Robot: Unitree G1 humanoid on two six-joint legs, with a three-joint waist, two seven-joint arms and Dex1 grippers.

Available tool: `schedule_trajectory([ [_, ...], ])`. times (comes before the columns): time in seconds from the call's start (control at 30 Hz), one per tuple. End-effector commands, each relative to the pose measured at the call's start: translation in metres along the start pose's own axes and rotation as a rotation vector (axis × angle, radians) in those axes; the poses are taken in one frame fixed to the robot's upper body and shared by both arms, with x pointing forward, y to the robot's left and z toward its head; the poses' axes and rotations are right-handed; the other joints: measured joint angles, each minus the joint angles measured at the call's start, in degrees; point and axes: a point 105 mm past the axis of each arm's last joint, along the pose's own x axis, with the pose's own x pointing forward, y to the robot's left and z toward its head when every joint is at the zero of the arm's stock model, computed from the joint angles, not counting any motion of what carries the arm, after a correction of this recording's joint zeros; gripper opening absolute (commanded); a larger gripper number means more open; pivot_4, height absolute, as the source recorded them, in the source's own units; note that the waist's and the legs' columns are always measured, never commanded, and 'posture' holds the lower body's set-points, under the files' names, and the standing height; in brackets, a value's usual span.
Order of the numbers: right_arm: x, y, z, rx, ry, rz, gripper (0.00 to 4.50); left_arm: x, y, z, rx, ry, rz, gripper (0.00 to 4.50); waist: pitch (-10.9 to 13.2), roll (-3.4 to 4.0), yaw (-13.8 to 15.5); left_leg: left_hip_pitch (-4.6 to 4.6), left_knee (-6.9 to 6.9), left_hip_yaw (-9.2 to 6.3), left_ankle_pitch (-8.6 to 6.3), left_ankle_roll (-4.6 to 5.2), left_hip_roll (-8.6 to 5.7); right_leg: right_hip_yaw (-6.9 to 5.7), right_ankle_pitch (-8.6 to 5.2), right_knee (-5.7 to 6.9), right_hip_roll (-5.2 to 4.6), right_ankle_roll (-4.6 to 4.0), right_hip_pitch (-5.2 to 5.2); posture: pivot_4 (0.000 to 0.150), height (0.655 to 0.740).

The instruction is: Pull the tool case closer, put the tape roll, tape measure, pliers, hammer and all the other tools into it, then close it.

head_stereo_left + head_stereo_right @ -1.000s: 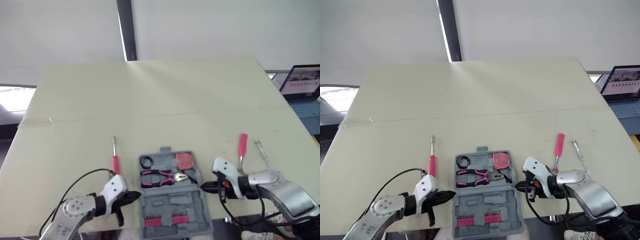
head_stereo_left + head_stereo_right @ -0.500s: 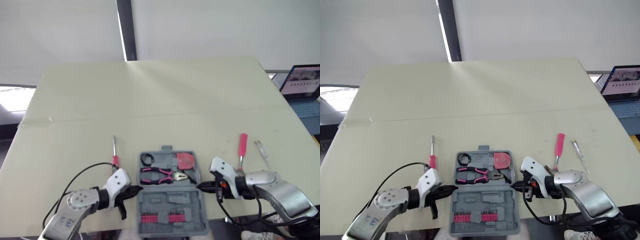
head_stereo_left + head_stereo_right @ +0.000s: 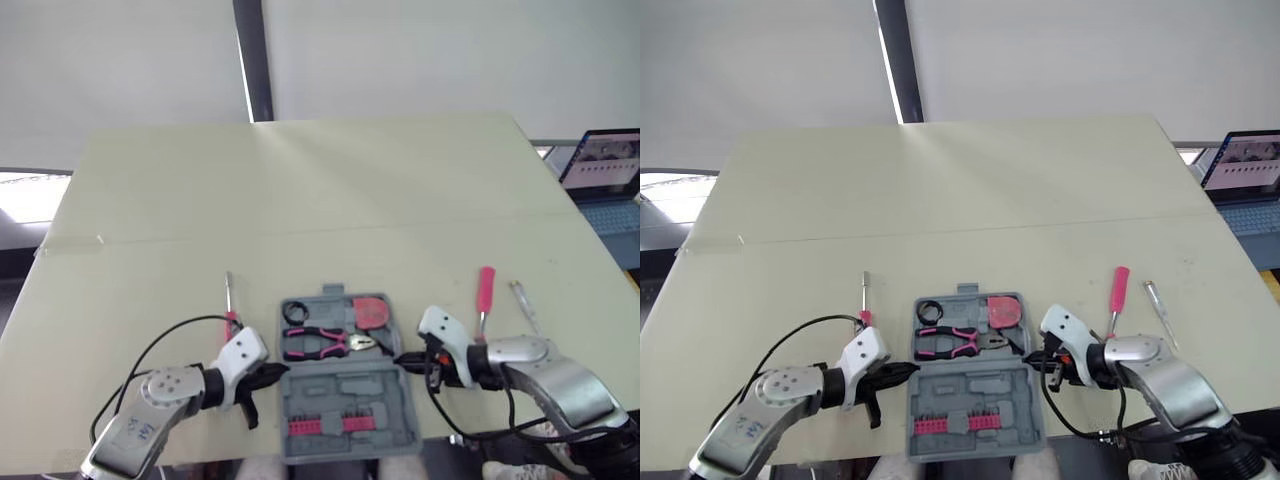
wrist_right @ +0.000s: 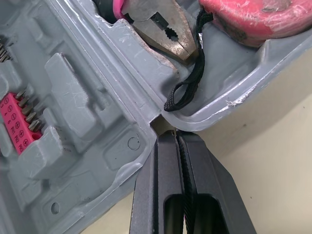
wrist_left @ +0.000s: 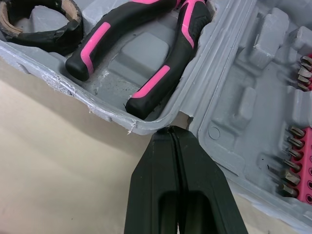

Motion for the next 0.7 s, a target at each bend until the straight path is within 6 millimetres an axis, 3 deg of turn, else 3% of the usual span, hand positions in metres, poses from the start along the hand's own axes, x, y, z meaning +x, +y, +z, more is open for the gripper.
schedule_trajectory([
  [0.03,0.002,0.004,0.011,-0.039,-0.041,0.012,0.10,0.004,-0.009,0.018,0.049,-0.065,-0.032,0.00,0.00,0.00,0.02,0.00,0.00,0.00,0.00,0.00,0.00,0.00,0.00,0.00,0.00,0.00,0.00,0.150,0.7373],
  [0.7,0.004,-0.004,0.018,-0.046,-0.043,-0.024,0.10,0.009,0.008,0.019,0.045,-0.076,0.034,0.00,0.00,0.00,0.01,-0.01,0.00,0.00,0.00,0.00,0.00,-0.01,0.00,0.01,0.00,0.00,-0.01,0.150,0.7373],
])
